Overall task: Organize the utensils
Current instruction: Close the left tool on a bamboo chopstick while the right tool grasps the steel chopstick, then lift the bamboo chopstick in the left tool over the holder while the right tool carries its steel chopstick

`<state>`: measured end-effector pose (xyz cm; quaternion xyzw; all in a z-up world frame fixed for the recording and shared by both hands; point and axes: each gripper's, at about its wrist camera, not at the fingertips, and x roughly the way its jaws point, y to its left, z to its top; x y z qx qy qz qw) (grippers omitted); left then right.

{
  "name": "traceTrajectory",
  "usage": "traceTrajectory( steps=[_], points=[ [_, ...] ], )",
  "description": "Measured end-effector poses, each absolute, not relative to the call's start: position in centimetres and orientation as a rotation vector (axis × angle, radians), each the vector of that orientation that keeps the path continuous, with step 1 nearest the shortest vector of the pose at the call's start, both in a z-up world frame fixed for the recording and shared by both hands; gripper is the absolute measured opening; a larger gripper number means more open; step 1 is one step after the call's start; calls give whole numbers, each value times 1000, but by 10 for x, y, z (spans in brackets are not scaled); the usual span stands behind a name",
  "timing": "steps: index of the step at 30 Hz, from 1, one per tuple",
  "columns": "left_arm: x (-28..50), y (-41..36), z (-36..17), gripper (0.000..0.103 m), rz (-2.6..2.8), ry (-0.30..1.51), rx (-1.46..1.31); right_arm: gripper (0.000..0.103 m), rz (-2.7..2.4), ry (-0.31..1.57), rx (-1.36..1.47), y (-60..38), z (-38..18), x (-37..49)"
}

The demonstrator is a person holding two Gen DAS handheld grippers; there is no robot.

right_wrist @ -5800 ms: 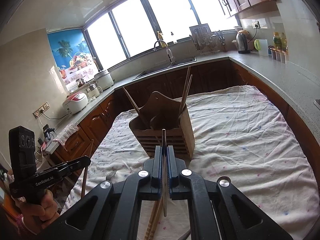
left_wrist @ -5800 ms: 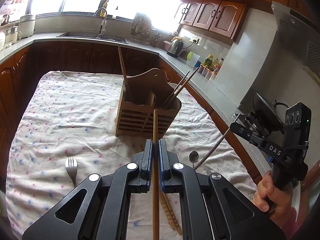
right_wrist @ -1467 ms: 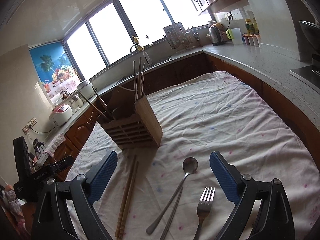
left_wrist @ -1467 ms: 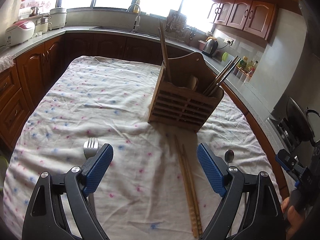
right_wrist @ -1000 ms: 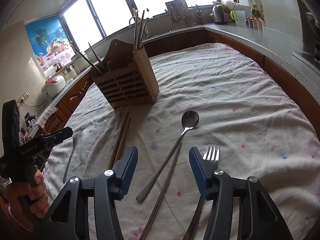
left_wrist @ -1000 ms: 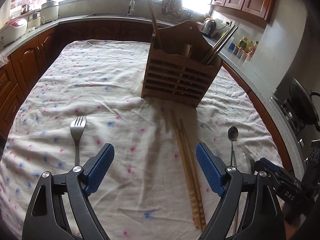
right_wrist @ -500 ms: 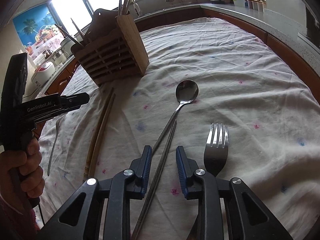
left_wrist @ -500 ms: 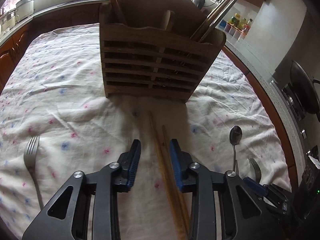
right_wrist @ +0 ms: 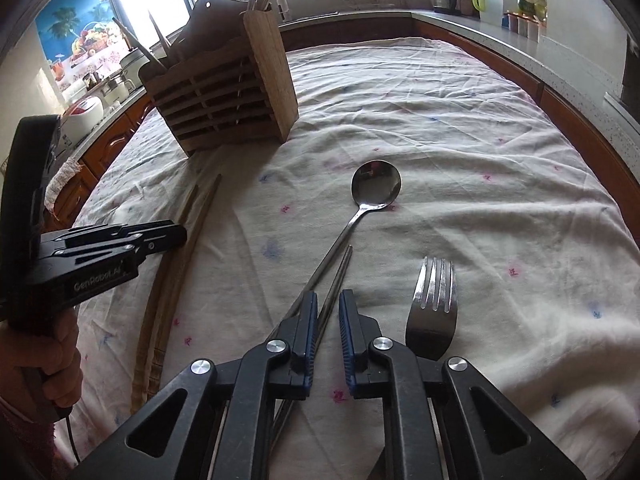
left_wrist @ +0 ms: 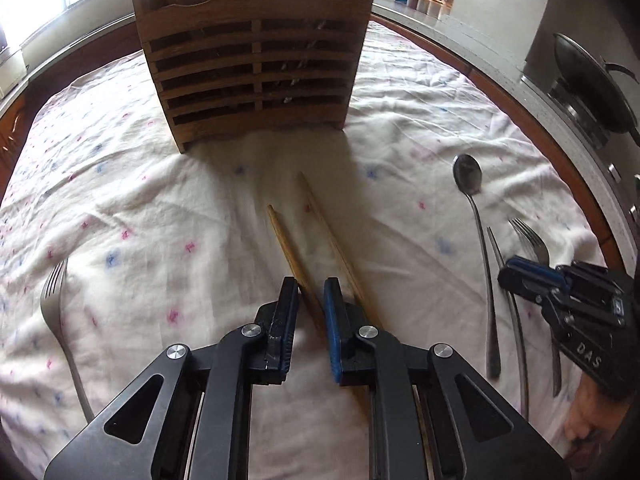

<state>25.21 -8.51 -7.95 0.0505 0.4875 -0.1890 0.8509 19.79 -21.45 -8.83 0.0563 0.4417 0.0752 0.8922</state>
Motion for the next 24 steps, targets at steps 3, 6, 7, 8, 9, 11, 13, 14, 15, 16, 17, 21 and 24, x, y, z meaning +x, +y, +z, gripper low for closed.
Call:
traceTrajectory(
  steps=[3, 6, 7, 8, 9, 11, 13, 14, 15, 16, 17, 21, 24],
  points=[
    [253, -78, -78, 14, -376, 1051, 71, 10, 164, 928, 126, -217, -88, 197],
    [261, -81, -78, 18, -355, 1073, 41, 11, 156, 934, 138, -217, -88, 201],
    [264, -82, -78, 20, -354, 1077, 39, 11, 155, 934, 143, -216, -88, 203],
    [266, -85, -78, 20, -349, 1077, 52, 11, 152, 934, 140, -215, -88, 204],
    [266, -86, -78, 20, -342, 1073, 71, 12, 150, 933, 140, -214, -88, 206],
    [264, -93, -79, 20, -333, 1058, 103, 12, 149, 931, 143, -213, -89, 208],
    [260, -98, -80, 20, -318, 1033, 146, 12, 143, 923, 117, -209, -90, 208],
    [259, -98, -80, 20, -316, 1024, 155, 12, 136, 917, 100, -207, -90, 207],
    [258, -99, -81, 15, -317, 1021, 155, 12, 130, 911, 82, -205, -90, 206],
    [258, -99, -80, 9, -322, 1025, 150, 12, 124, 906, 68, -203, -90, 205],
    [259, -98, -80, 8, -326, 1032, 140, 11, 123, 902, 66, -202, -90, 205],
    [254, -93, -76, 5, -342, 1038, 107, 6, 152, 912, 130, -210, -88, 204],
    [246, -83, -65, 5, -356, 1018, 60, 5, 180, 907, 181, -215, -83, 200]
  ],
)
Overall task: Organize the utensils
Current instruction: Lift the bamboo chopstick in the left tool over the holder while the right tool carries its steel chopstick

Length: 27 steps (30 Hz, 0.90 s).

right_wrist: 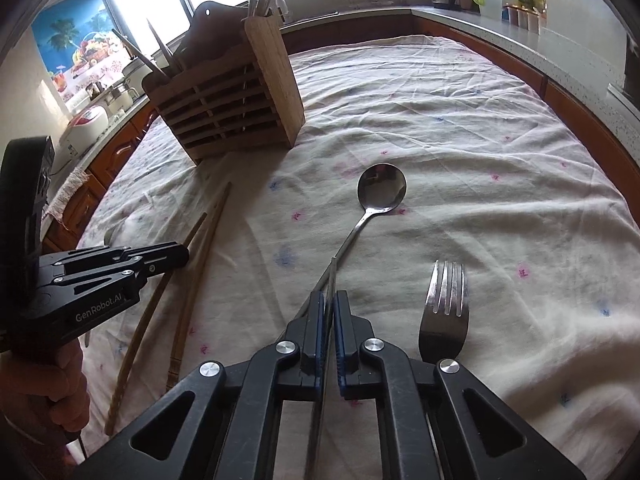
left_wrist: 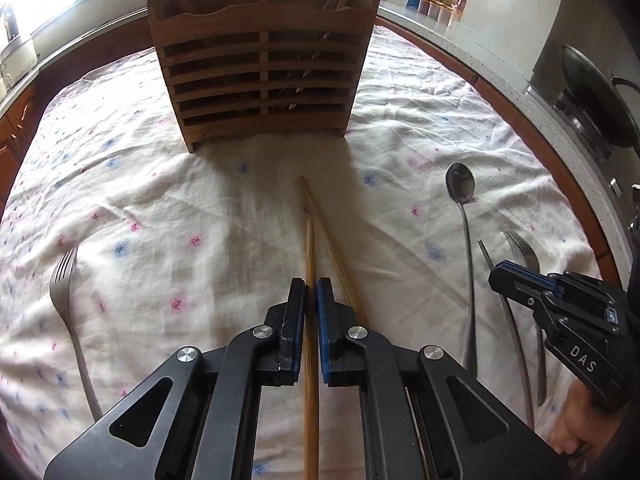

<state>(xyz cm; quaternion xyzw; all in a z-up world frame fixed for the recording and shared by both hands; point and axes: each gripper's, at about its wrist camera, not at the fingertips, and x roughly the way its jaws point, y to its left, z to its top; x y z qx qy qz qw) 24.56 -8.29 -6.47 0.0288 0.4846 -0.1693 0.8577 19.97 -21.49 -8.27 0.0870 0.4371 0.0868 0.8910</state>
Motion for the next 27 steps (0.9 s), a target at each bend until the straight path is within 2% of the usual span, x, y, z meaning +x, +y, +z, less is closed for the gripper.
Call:
traceTrajectory(
  steps=[15, 27],
  points=[
    [203, -32, 9, 5, -388, 860, -129, 5, 303, 775, 244, -206, -20, 176],
    [179, -13, 44, 5, -390, 765, -174, 5, 347, 629, 223, -201, 31, 153]
  ],
)
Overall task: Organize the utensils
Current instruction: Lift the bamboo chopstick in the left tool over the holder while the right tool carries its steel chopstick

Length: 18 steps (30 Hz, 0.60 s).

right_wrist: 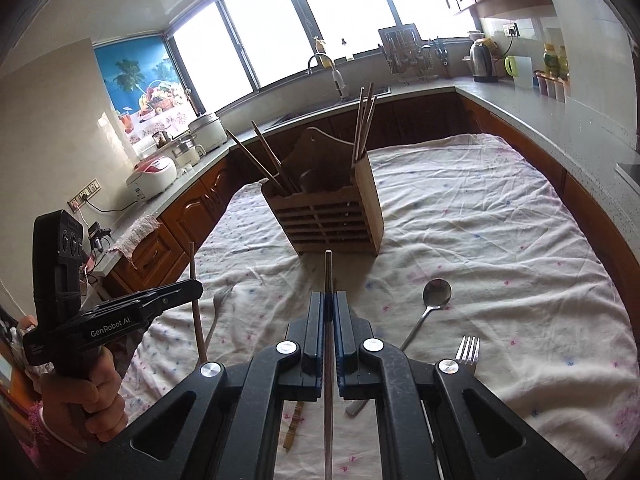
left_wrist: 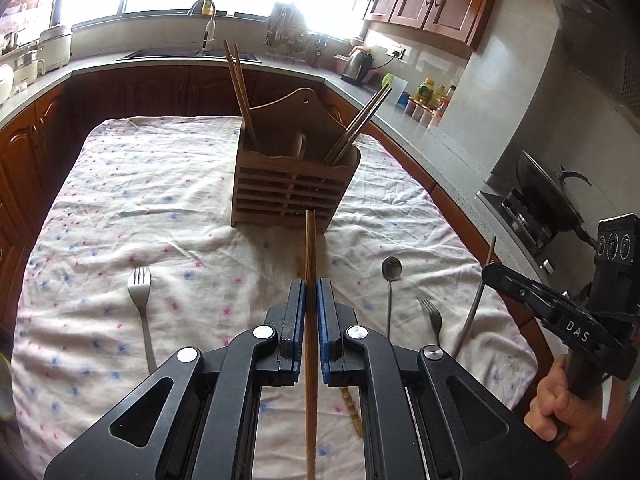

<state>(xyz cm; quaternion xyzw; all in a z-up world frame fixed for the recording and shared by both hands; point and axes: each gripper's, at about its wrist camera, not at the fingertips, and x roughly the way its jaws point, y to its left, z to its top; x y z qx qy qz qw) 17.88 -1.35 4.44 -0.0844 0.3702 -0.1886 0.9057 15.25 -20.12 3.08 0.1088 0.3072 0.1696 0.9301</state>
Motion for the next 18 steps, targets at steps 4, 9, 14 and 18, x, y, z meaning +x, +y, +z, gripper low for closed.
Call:
traceTrajectory(
  steps=[4, 9, 14, 18],
  points=[
    [175, -8, 57, 5, -383, 730, -184, 4, 355, 593, 225, -204, 42, 148],
    [174, -2, 70, 5, -375, 692, -193, 4, 361, 565, 222, -204, 52, 147],
    [177, 3, 79, 5, -370, 664, -199, 4, 368, 547, 217, -202, 60, 150],
    [183, 6, 87, 5, -362, 643, -206, 4, 371, 533, 214, -201, 67, 155]
  ],
)
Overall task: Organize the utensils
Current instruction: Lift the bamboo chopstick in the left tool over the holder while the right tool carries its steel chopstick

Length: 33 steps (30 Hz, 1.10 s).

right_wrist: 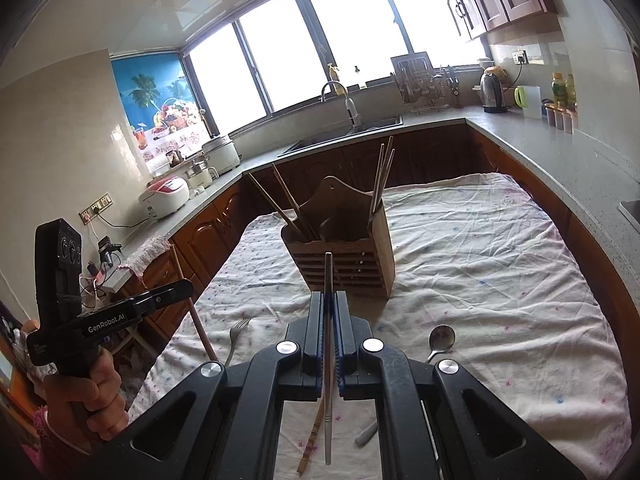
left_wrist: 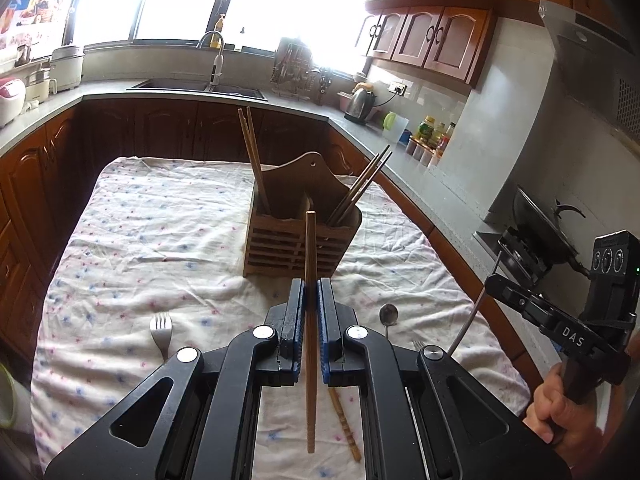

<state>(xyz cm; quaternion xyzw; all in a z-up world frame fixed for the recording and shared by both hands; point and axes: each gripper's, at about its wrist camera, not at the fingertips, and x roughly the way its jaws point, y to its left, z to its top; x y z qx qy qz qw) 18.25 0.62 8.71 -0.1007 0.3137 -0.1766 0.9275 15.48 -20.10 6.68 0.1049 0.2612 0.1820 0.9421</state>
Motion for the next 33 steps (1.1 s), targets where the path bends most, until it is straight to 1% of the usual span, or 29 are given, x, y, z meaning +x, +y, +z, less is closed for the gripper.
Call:
traceTrajectory(
  steps=[15, 33],
  points=[
    [221, 12, 123, 5, -340, 547, -216, 4, 366, 438, 235, -203, 104, 201],
    [274, 20, 174, 5, -302, 380, -223, 5, 337, 307, 240, -198, 149, 265]
  ],
)
